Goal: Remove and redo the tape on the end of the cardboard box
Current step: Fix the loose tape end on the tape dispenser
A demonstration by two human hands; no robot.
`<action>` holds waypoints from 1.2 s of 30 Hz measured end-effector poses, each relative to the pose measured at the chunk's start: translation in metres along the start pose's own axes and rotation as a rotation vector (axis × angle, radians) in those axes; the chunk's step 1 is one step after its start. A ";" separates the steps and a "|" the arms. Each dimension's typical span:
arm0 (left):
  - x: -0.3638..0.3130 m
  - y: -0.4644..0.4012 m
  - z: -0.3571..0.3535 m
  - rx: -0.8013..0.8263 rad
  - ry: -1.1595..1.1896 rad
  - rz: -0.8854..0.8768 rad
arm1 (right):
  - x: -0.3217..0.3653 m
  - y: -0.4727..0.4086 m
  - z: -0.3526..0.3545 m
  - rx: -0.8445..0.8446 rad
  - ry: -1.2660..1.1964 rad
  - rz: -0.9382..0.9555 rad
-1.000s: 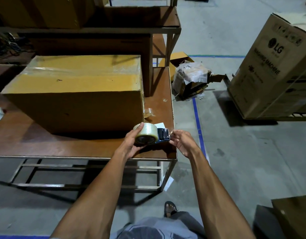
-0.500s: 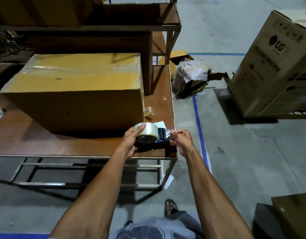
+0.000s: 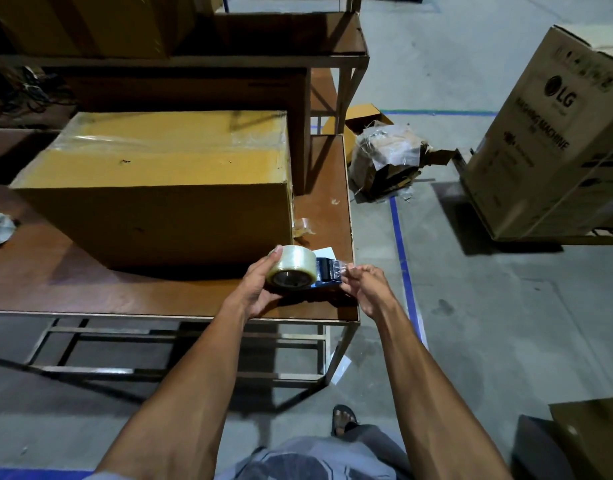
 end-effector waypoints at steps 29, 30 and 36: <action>-0.028 -0.005 0.033 -0.470 -0.657 -0.277 | -0.015 -0.004 -0.026 0.091 0.122 -0.050; -0.029 -0.004 0.033 -0.482 -0.668 -0.289 | -0.013 -0.005 -0.024 0.056 0.138 -0.022; -0.036 0.003 0.033 -0.523 -0.724 -0.344 | -0.006 -0.002 0.001 -0.131 0.089 0.071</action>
Point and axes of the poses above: each hand's wrist, its own y-axis away from the middle knuckle, its own z-axis out of the back of the hand, x = y × z, the point moved 10 cm from there along -y, towards the middle knuckle, and after that the axes turned 6 degrees about -x, right-handed, at the moved point
